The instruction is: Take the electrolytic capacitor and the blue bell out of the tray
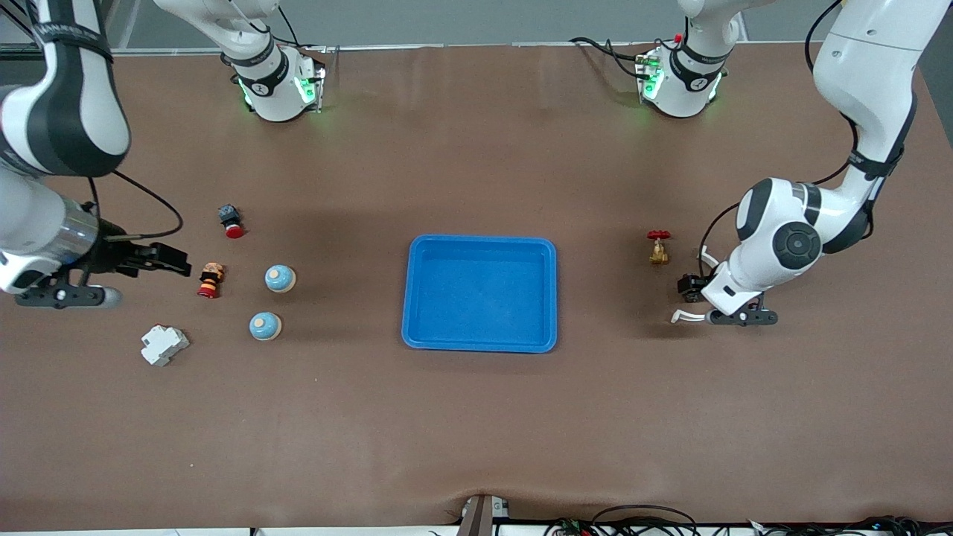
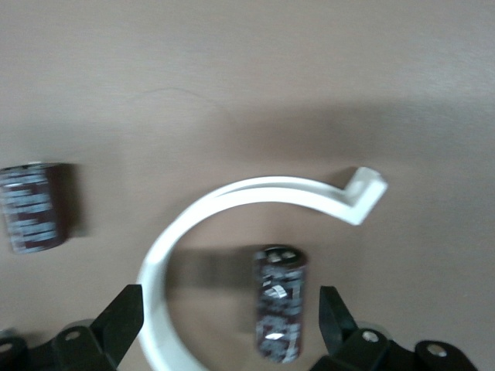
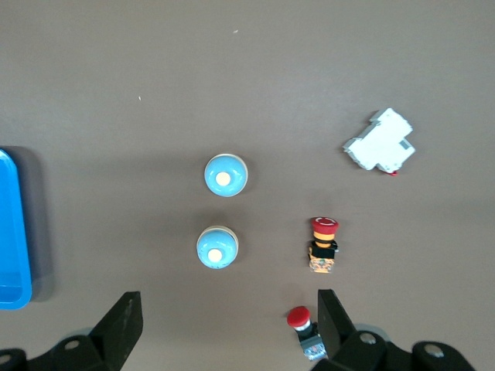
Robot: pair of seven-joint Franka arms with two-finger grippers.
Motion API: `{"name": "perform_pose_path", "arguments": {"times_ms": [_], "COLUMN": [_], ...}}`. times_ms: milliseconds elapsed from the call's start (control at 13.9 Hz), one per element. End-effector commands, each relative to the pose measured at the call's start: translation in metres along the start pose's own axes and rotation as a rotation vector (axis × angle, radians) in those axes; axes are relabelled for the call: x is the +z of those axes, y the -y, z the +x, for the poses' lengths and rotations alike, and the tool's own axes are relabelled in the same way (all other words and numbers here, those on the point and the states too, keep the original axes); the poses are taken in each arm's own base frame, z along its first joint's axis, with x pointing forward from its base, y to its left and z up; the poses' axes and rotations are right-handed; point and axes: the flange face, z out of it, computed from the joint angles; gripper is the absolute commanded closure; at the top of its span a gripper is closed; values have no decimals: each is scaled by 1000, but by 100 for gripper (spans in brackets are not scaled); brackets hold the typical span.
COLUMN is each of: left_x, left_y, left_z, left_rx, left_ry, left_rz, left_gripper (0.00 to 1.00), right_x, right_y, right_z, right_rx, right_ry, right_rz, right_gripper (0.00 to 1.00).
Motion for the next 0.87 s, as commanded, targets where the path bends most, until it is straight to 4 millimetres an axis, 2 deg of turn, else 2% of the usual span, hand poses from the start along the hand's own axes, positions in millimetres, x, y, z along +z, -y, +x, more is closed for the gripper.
{"name": "perform_pose_path", "arguments": {"times_ms": [0, 216, 433, 721, 794], "left_x": [-28, -64, -115, -171, -182], "left_y": [27, 55, 72, 87, 88], "left_z": [-7, -9, 8, 19, 22], "left_rx": [30, 41, 61, 33, 28], "left_ry": [14, 50, 106, 150, 144], "left_rz": [42, 30, -1, 7, 6], "left_gripper": [0, 0, 0, 0, 0], "right_x": [-24, -46, -81, -111, -113], "right_y": [-9, -19, -27, -28, -28], "right_z": [-11, -17, -23, -27, -28], "right_rx": [2, -29, -20, -32, -35], "right_ry": [-25, -58, -38, -47, -42], "right_rz": [-7, -11, -10, -74, -74], "right_gripper": [0, 0, 0, 0, 0]}}
